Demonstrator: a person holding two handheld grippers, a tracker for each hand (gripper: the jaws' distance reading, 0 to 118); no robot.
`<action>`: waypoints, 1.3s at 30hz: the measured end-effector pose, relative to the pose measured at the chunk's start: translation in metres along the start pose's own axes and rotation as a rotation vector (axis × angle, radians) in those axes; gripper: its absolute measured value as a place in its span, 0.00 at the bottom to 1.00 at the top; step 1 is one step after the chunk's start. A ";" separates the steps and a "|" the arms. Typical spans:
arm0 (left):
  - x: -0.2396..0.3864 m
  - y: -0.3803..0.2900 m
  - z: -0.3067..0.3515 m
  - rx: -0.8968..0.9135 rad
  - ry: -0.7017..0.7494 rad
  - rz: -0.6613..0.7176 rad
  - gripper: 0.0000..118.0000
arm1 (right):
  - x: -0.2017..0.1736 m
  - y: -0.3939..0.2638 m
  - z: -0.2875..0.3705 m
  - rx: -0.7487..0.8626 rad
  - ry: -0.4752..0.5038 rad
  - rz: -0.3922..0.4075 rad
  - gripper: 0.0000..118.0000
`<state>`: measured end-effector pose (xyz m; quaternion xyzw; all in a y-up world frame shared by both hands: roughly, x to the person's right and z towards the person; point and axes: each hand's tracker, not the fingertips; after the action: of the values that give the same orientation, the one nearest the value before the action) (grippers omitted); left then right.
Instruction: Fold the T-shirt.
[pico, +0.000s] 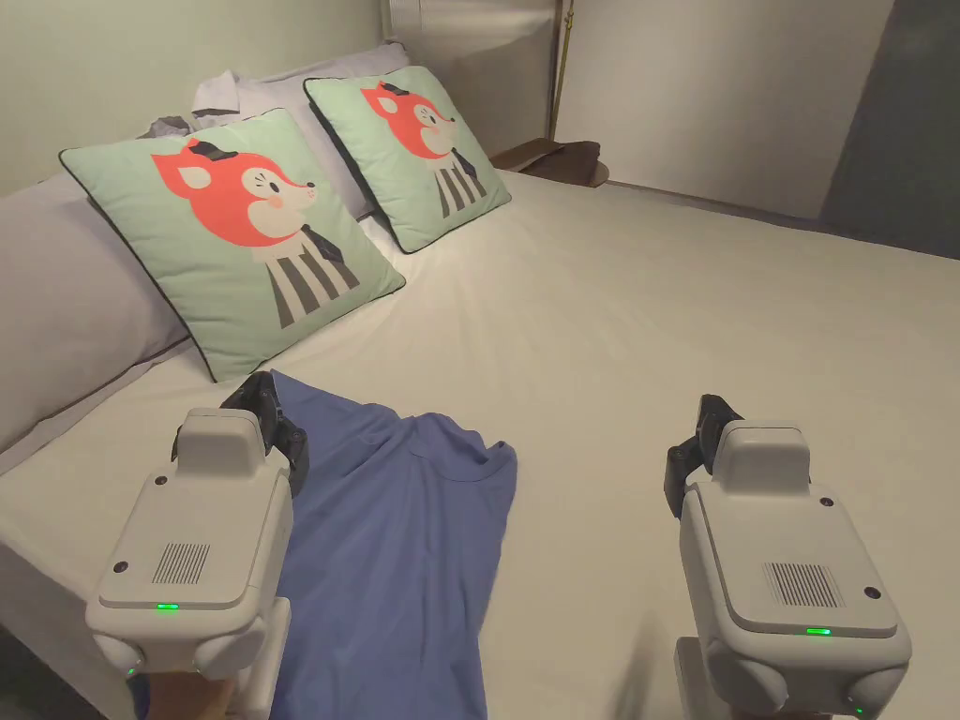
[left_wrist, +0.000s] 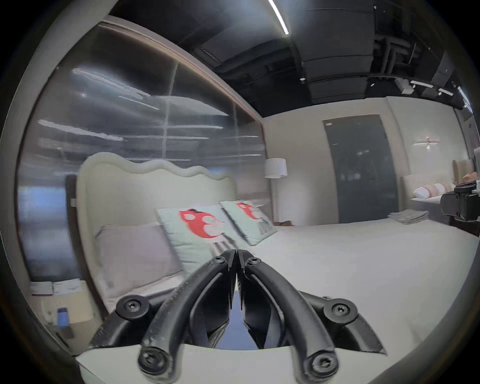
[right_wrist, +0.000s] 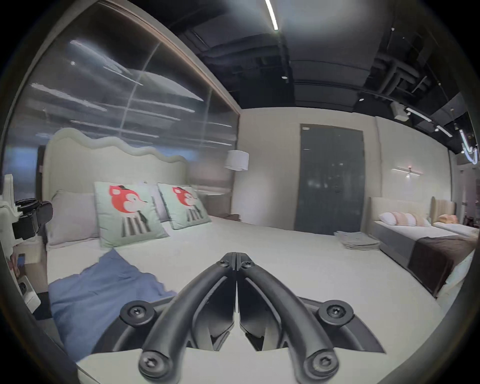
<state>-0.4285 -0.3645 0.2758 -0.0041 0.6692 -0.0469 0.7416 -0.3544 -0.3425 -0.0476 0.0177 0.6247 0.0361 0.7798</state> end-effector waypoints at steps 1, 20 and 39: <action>-0.010 0.000 0.002 -0.001 0.014 -0.011 0.00 | -0.008 0.000 -0.003 0.003 0.023 -0.004 0.00; -0.048 -0.002 -0.003 -0.157 0.021 0.038 0.00 | -0.053 0.000 -0.024 0.003 0.145 -0.001 0.00; 0.028 -0.086 -0.158 -0.939 -0.230 0.068 0.92 | -0.008 -0.016 -0.038 -0.047 0.044 0.030 0.00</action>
<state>-0.5881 -0.4428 0.2377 -0.3216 0.5314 0.2850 0.7300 -0.3928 -0.3602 -0.0492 0.0076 0.6405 0.0628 0.7653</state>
